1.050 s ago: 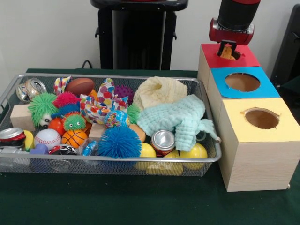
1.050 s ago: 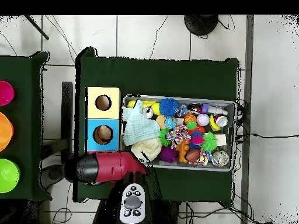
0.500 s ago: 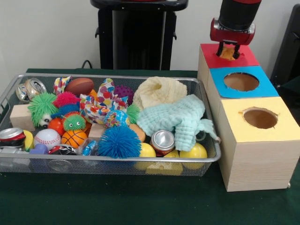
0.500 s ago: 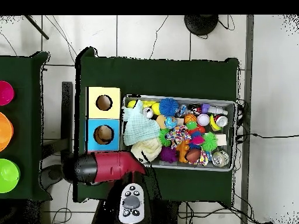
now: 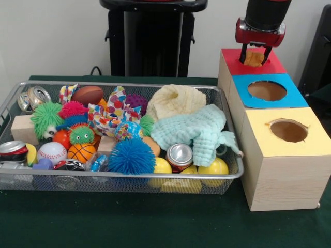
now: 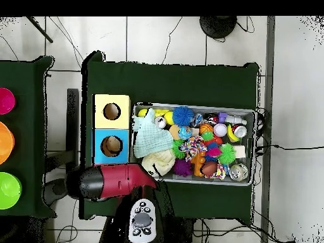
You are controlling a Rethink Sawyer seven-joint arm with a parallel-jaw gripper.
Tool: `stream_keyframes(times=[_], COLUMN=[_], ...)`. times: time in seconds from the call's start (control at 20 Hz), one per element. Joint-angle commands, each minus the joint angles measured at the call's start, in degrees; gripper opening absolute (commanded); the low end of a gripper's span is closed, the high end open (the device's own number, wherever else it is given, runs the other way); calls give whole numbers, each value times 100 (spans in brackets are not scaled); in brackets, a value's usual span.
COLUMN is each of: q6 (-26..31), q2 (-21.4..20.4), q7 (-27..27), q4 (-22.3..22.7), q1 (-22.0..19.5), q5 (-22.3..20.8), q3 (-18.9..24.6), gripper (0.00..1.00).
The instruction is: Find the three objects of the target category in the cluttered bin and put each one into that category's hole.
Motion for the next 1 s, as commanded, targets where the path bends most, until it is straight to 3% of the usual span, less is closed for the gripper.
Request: stream_keyframes(times=[0.05, 0.45, 1.0], q6=[350, 430, 1227], q2=[-450, -530, -1150], q7=[150, 122, 112], q4=[-504, -474, -423], q1=[-474, -483, -384], q5=[-362, -368, -400], q3=[-241, -245, -395], gripper=[100, 100, 100])
